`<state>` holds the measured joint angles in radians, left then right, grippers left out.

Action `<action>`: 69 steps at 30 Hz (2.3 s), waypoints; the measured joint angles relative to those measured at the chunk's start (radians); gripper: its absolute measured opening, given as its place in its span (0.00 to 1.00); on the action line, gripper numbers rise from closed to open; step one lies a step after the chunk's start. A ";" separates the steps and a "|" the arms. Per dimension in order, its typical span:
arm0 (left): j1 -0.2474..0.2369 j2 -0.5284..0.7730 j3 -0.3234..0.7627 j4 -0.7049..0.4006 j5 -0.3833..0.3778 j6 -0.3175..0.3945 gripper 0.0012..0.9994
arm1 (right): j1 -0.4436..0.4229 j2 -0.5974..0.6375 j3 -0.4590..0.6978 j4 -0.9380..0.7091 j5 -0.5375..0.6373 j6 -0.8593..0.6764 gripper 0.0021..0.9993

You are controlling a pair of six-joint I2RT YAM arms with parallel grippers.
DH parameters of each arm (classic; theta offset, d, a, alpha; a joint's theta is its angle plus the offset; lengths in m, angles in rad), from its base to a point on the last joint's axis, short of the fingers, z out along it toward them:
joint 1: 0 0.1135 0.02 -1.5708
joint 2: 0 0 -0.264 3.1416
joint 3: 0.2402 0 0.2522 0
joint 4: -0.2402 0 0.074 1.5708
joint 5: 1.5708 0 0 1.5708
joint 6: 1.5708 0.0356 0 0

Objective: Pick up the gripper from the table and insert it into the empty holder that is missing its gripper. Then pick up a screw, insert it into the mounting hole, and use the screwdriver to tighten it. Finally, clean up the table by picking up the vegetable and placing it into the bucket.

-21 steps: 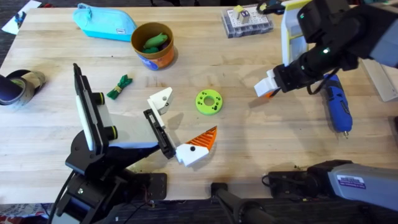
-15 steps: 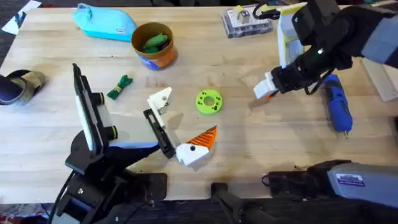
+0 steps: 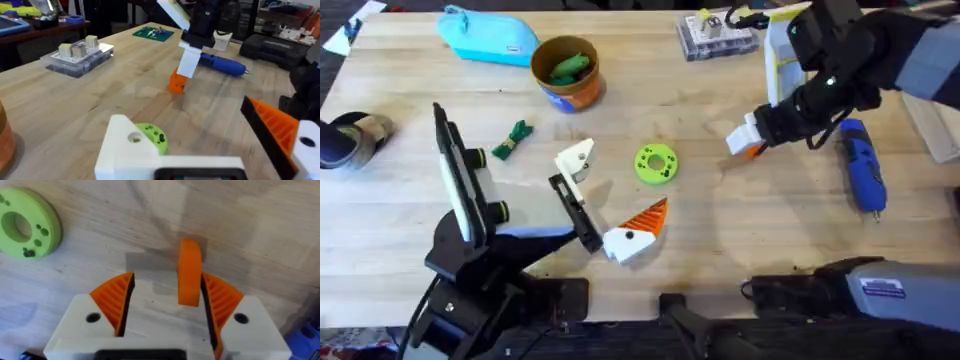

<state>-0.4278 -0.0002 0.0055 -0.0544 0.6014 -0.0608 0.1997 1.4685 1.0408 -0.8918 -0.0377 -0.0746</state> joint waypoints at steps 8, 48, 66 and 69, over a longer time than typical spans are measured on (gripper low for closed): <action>0.000 0.000 0.000 0.000 0.000 0.000 0.99 | -0.031 0.000 0.000 0.005 0.043 0.003 0.79; 0.000 0.000 0.000 0.000 -0.004 0.000 0.99 | -0.018 -0.071 0.092 0.123 -0.851 0.142 0.01; 0.004 0.000 0.000 0.000 -0.034 0.000 0.99 | 0.186 0.364 0.092 0.213 -1.392 0.127 0.01; 0.005 0.000 0.000 0.001 -0.054 0.001 0.99 | 0.197 0.378 0.092 0.240 -1.420 0.127 0.01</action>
<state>-0.4225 -0.0002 0.0055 -0.0530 0.5476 -0.0603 0.3968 1.8466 1.1332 -0.6513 -1.4577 0.0525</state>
